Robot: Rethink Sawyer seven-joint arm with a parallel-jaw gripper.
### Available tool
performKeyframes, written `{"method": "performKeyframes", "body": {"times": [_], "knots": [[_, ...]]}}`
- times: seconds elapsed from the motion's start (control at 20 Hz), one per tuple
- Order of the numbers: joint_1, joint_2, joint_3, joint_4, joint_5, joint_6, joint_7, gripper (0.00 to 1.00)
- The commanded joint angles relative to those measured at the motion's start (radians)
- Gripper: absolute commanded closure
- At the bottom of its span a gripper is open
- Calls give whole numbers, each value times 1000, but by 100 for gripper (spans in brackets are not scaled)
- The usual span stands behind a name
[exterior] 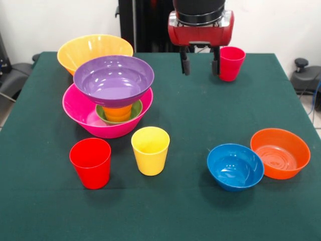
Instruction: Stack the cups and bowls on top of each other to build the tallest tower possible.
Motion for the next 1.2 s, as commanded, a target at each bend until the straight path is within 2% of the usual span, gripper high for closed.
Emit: {"method": "performKeyframes", "body": {"times": [0.05,0.25,0.75,1.2], "knots": [[-19,87,18,-143,-62,133,-171,0],[-25,145,29,-208,-81,142,-215,0],[-57,190,50,-258,-99,139,-287,0],[-66,224,58,-294,-109,130,-299,0]]}}
